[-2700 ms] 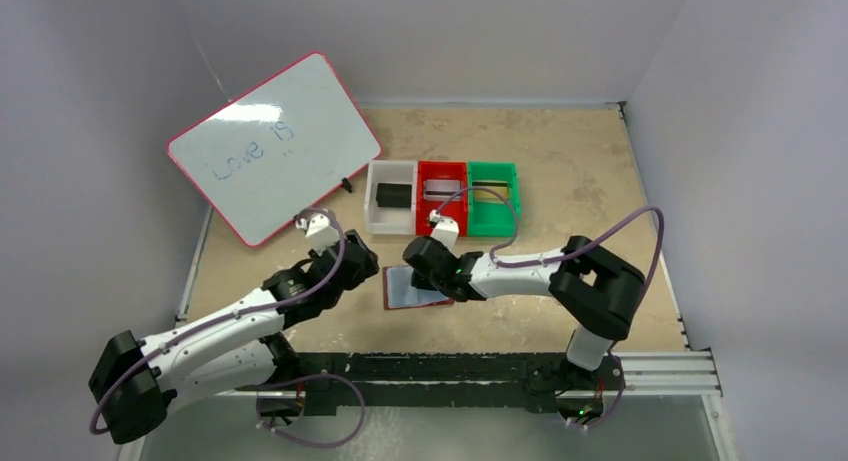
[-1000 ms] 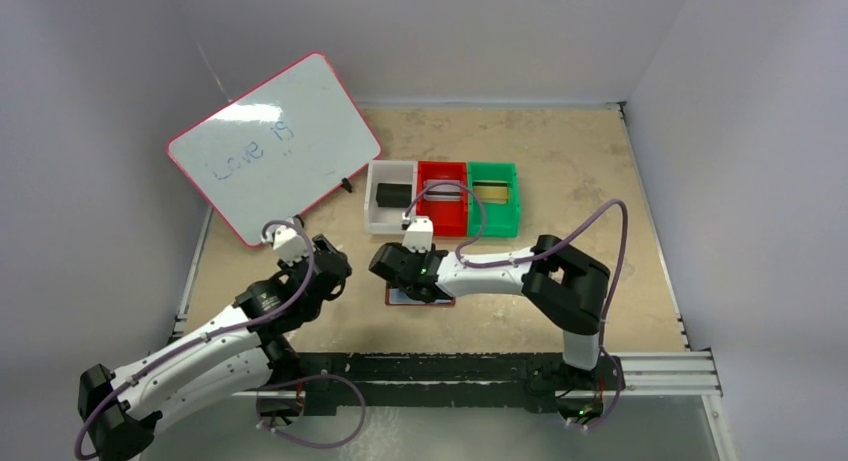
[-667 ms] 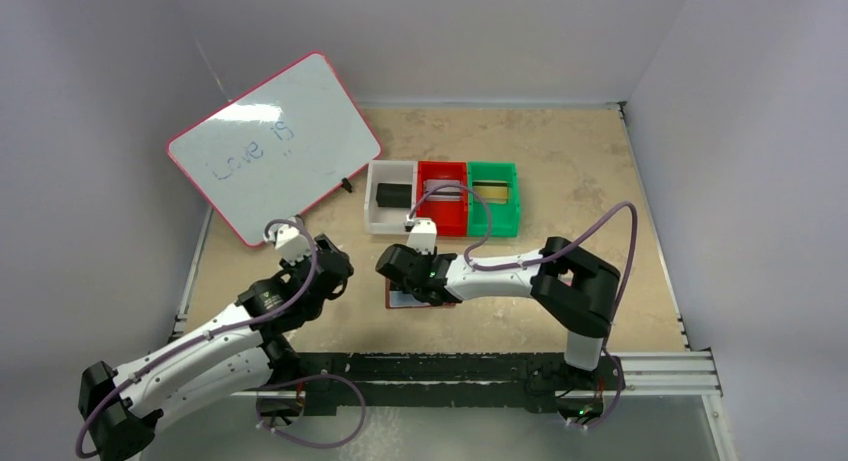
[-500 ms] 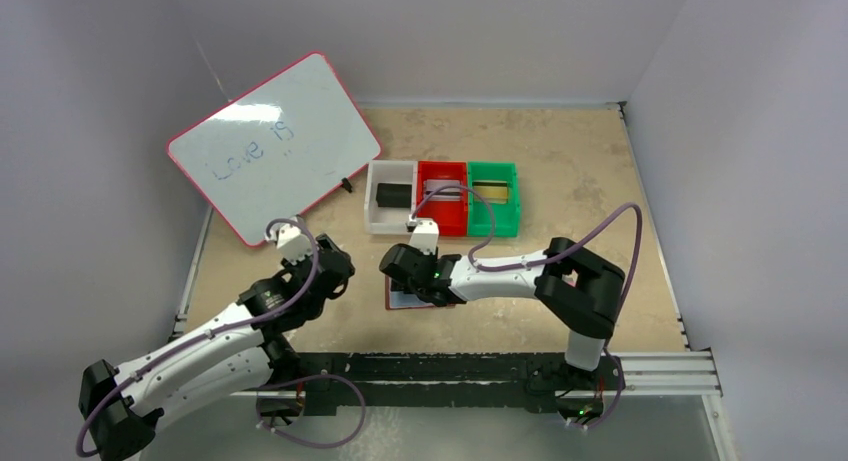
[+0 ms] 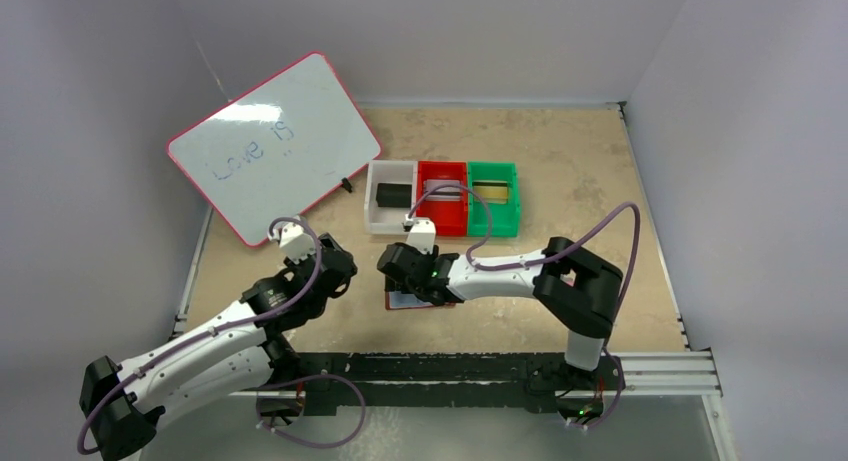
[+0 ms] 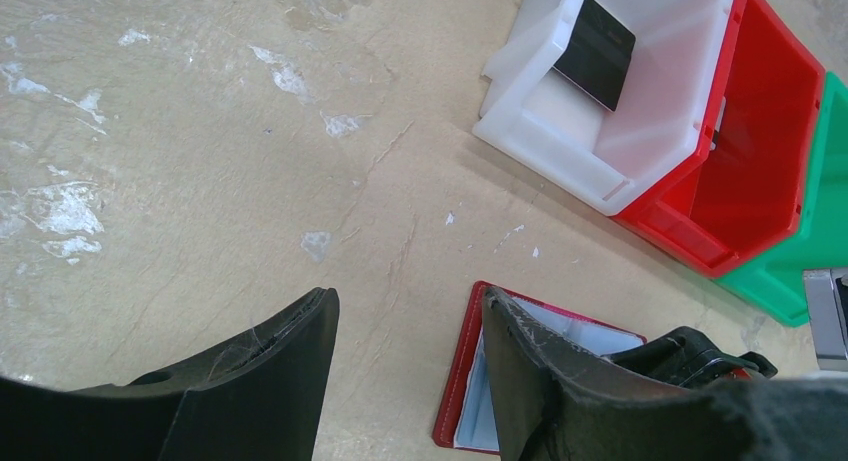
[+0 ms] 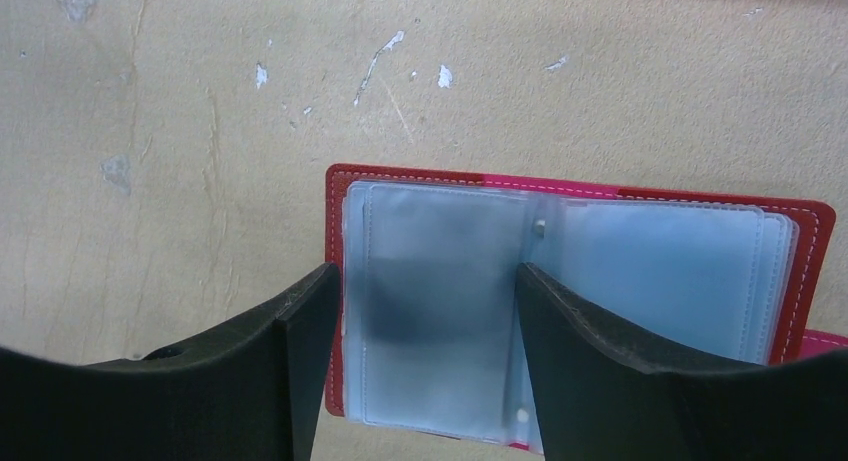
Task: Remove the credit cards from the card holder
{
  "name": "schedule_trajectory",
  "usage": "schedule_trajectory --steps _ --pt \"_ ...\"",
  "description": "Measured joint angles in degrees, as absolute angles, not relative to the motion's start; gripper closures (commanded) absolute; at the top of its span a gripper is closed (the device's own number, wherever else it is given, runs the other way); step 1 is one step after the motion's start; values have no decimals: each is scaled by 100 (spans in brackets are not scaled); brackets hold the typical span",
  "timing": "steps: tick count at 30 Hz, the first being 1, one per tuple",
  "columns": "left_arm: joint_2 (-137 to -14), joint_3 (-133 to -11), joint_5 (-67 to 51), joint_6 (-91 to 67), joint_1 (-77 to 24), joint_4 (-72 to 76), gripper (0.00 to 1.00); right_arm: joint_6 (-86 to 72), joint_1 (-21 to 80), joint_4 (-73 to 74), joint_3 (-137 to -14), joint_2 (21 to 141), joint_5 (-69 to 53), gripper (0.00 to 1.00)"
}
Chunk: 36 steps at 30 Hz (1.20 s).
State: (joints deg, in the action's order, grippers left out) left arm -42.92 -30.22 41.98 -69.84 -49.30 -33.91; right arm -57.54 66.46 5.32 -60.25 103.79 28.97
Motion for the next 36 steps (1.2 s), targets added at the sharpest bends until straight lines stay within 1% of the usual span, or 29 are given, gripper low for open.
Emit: schedule_trajectory --steps 4,7,14,25,30,32,34,36 --pt "-4292 -3022 4195 -6984 -4930 -3391 45 -5749 6646 668 -6110 10429 2923 41" --pt "-4294 -3022 4198 -6982 -4930 -3391 45 -5752 6648 816 -6202 10495 3009 44" --pt "-4303 -3022 4195 -6982 -4930 -3389 45 -5756 6654 1050 -6357 10593 3127 46" --pt "-4303 -3022 4195 -6982 -4930 -3385 45 -5852 6678 1356 -6731 10871 3378 54" --pt "-4309 -3022 4191 -6980 -4930 -3365 45 -5911 6678 1356 -6702 10860 3382 66" --pt "-4324 -3022 4171 -6956 -4930 -3345 45 -5909 6667 1293 -6639 10818 3345 68" --pt "-4351 -3022 4121 -6923 -4930 -3308 45 -5889 6648 1186 -6539 10759 3301 73" --pt "-4410 -3022 4027 -6855 -4930 -3197 45 -5846 6587 987 -6370 10669 3199 74"
